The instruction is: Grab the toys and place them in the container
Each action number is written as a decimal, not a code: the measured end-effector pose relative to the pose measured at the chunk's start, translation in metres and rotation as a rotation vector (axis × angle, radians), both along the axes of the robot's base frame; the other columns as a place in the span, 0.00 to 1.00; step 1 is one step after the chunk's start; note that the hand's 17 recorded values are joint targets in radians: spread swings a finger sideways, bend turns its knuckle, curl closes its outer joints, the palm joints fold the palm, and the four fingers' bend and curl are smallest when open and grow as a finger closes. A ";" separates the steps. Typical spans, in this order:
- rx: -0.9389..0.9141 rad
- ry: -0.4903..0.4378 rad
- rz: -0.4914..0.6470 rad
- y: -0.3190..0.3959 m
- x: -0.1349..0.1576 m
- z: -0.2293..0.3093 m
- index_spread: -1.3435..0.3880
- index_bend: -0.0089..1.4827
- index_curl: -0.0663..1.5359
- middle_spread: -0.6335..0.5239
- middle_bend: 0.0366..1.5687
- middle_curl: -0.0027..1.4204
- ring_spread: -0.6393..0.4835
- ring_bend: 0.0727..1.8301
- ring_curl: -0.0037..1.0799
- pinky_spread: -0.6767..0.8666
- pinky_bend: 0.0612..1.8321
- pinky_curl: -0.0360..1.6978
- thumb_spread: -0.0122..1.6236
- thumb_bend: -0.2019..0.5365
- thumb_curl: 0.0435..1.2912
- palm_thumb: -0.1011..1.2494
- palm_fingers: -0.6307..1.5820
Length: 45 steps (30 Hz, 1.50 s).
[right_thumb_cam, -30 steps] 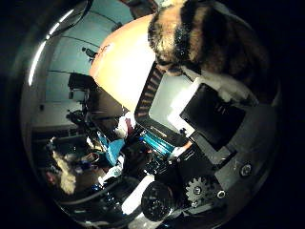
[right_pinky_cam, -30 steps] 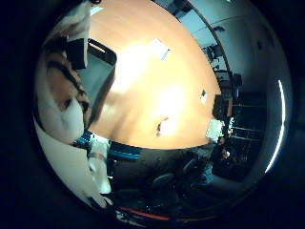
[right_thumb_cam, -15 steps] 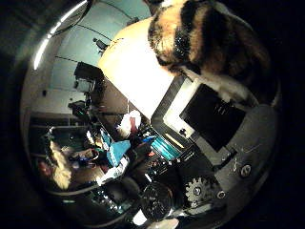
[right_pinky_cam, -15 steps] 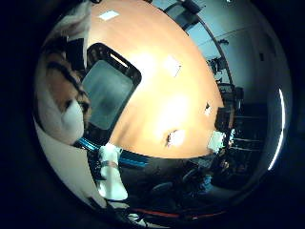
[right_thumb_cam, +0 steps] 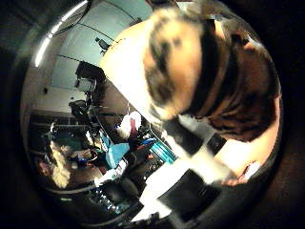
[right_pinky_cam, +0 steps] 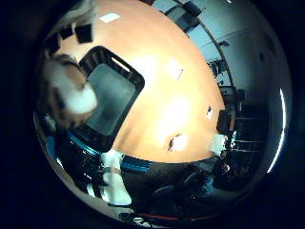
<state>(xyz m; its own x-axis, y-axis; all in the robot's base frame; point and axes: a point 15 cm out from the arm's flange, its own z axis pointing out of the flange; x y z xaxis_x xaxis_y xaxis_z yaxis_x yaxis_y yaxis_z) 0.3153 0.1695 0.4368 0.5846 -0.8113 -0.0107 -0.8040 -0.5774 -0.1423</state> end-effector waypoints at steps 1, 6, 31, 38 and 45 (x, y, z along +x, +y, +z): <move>0.000 0.000 0.002 0.000 0.000 0.000 0.51 0.25 0.39 0.41 0.37 0.35 0.46 0.40 0.42 0.62 0.35 0.42 0.72 0.23 0.23 0.46 0.33; 0.003 -0.010 0.012 0.000 -0.002 0.004 0.52 0.19 0.33 0.45 0.28 0.30 0.55 0.34 0.35 0.73 0.30 0.35 0.69 0.24 0.20 0.42 0.35; -0.061 0.029 -0.115 -0.146 -0.002 0.013 0.53 0.12 0.23 0.47 0.14 0.24 0.62 0.22 0.22 0.77 0.21 0.22 0.67 0.24 0.18 0.40 0.41; -0.090 0.035 -0.279 -0.266 -0.011 0.009 0.53 0.12 0.22 0.47 0.13 0.25 0.63 0.22 0.21 0.76 0.21 0.20 0.67 0.24 0.18 0.40 0.42; -0.117 0.013 -0.417 -0.368 -0.027 0.000 0.54 0.12 0.22 0.47 0.13 0.25 0.63 0.21 0.20 0.75 0.20 0.19 0.66 0.24 0.18 0.40 0.42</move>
<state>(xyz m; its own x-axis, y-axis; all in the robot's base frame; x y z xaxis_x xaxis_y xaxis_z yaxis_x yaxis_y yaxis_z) 0.2881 -0.1989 0.4372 0.2068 -0.9742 0.0903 -0.9732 -0.2143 -0.0830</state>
